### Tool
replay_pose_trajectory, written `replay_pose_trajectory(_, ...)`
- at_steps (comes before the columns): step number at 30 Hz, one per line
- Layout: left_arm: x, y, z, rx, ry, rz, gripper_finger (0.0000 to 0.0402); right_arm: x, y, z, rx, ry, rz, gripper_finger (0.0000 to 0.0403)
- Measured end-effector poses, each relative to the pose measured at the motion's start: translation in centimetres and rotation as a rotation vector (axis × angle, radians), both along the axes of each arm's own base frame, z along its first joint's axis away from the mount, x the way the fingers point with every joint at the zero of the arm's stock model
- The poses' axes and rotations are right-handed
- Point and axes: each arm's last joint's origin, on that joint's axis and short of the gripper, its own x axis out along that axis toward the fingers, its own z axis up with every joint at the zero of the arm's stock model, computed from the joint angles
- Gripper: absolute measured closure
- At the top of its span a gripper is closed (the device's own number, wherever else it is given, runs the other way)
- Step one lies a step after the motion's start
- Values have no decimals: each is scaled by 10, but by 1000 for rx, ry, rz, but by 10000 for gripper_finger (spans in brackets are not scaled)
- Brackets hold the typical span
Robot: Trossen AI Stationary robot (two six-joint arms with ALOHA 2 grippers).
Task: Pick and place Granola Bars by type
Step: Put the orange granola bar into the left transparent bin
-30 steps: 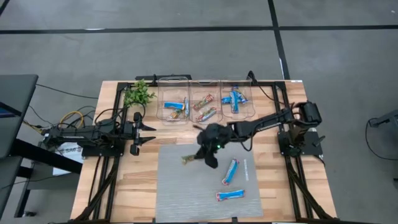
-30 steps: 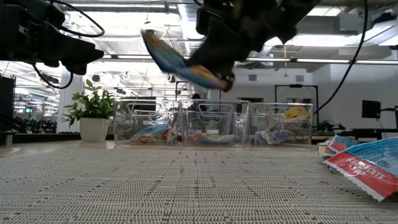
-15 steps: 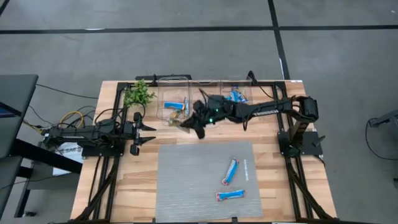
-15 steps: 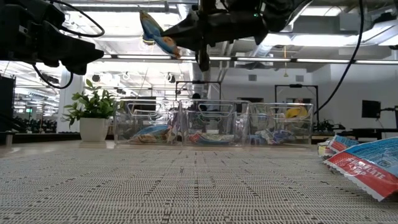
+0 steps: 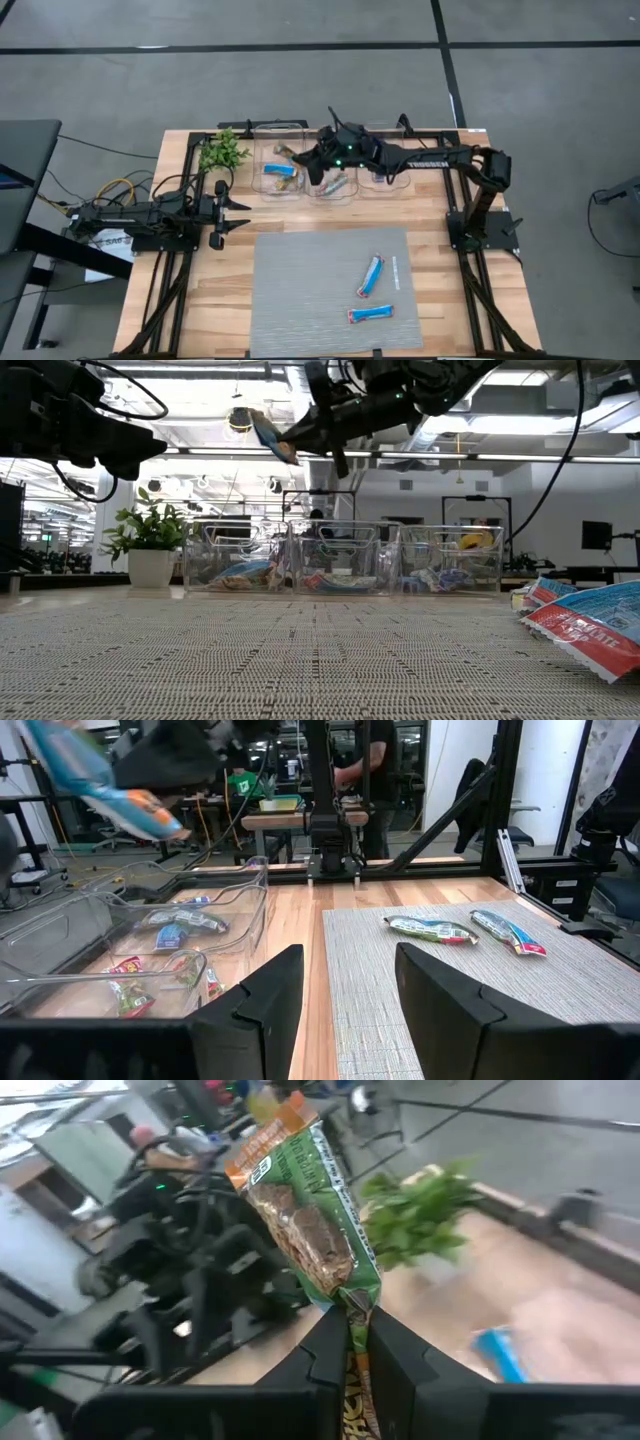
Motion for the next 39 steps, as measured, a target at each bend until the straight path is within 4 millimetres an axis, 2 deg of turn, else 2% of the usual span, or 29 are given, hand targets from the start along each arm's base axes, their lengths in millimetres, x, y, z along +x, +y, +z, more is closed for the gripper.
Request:
replay_pose_trajectory(10,0,0,0,0,0,0,247,-1,-12,9,-209,196,-112,381)
replay_pose_trajectory(14,0,0,0,0,-1,0,247,12,-16,4,-256,289,-81,382)
replay_pose_trajectory(21,0,0,0,0,-1,1,247,47,-22,5,-284,381,27,380)
replay_pose_trajectory(26,0,0,0,0,0,1,247,65,-23,5,-322,466,90,380)
replay_pose_trajectory(33,0,0,0,0,0,0,247,86,-19,-15,-331,598,174,382)
replay_pose_trajectory(39,0,0,0,0,0,1,247,91,-14,-42,-291,723,220,378)
